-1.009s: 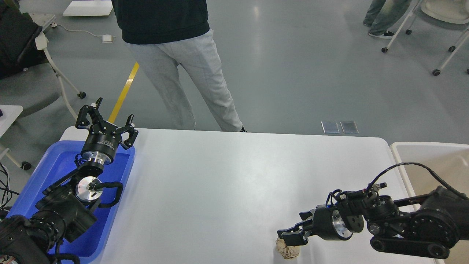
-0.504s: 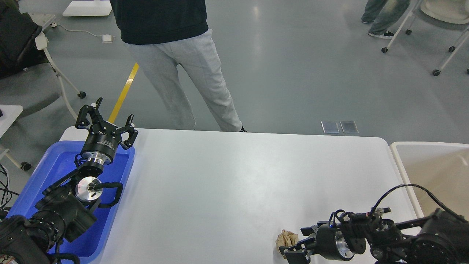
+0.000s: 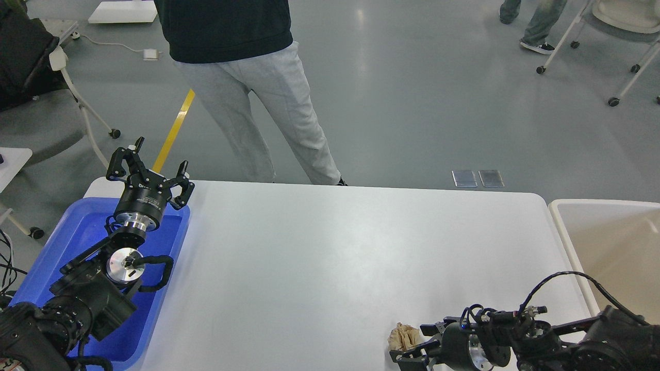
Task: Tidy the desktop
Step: 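Close the right gripper on the tan crumpled object, then lift the object with the right gripper and carry it toward the white bin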
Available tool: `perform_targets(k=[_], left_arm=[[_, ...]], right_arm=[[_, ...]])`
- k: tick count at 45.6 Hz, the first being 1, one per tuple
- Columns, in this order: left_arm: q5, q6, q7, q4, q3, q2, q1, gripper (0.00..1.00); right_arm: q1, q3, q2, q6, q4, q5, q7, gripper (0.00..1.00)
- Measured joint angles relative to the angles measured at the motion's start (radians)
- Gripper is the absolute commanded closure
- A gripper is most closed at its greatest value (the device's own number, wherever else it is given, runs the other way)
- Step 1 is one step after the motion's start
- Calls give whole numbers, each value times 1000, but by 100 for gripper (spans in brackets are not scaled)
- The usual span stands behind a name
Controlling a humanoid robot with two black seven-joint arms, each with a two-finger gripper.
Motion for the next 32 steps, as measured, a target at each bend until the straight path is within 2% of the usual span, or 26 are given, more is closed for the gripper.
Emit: perform_targets(k=[2,3,4,32], left_arm=[[0,0,0,0,0,0,0,0],[0,0,0,0,0,0,0,0],[0,0,0,0,0,0,0,0],[0,-1,1,0,0,0,0,0]], right_arm=[[-3,-1,3,-3,-7,-2,0,80],[-5,-3,5,-5,-12,-3,0,92],[-7,-5,6,-7,-15,-3,0,100],[-9,-21,10,-18,-40,-14,-1,100]])
